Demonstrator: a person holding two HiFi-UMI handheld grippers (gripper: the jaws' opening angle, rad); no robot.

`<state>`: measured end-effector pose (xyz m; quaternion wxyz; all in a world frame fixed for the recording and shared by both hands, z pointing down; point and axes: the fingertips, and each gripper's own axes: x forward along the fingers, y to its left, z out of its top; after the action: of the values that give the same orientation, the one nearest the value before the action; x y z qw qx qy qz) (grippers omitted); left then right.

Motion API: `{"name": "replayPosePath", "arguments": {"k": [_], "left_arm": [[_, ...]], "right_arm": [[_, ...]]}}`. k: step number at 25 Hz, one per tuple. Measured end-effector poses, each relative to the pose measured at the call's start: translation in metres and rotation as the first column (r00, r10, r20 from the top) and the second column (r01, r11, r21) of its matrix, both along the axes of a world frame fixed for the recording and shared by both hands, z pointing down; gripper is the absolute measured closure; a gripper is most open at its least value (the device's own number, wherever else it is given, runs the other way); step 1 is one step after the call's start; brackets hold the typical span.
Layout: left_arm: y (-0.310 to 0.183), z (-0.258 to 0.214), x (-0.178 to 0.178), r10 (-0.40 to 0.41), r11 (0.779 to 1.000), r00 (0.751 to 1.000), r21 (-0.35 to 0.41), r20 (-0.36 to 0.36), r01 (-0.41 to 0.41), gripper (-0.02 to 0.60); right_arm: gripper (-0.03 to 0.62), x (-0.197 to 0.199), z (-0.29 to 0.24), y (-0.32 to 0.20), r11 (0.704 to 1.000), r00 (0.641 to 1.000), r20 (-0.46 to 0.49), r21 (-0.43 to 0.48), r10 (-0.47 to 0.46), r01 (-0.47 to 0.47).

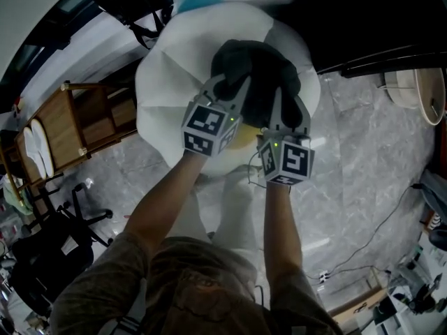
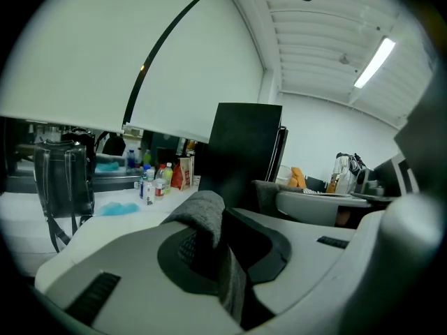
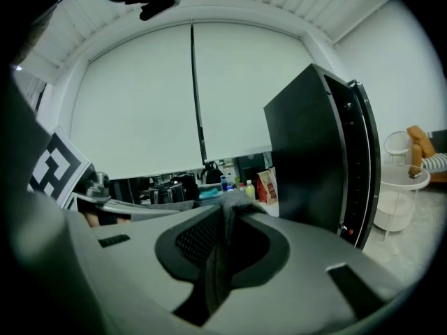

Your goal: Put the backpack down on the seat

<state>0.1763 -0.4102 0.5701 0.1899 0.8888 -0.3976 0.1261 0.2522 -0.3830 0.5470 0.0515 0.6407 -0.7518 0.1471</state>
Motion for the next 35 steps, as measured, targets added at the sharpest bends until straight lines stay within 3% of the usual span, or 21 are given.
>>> {"name": "replayPosePath", "arguments": {"k": [9, 23, 35], "left_arm": [[-0.021, 0.049, 0.017, 0.0, 1.0, 0.999, 0.02, 0.035, -0.001, 0.551], [-0.048, 0.123, 0.03, -0.018, 1.0, 0.996, -0.001, 0.088, 0.018, 0.542], [-0.058, 0.147, 0.026, -0.068, 0.997, 0.989, -0.023, 0.133, 0.072, 0.491]], "right_arm": [[0.557, 0.007, 0.053, -0.022, 1.0, 1.0, -0.008, -0.014, -0.004, 0.004], [0.556, 0.011, 0.144, -0.05, 0.992, 0.999, -0.038, -0.124, -0.012, 0.007], [0.518, 0.02, 0.168, -0.056, 0.986, 0.997, -0.067, -0.16, 0.023, -0.034]]}}
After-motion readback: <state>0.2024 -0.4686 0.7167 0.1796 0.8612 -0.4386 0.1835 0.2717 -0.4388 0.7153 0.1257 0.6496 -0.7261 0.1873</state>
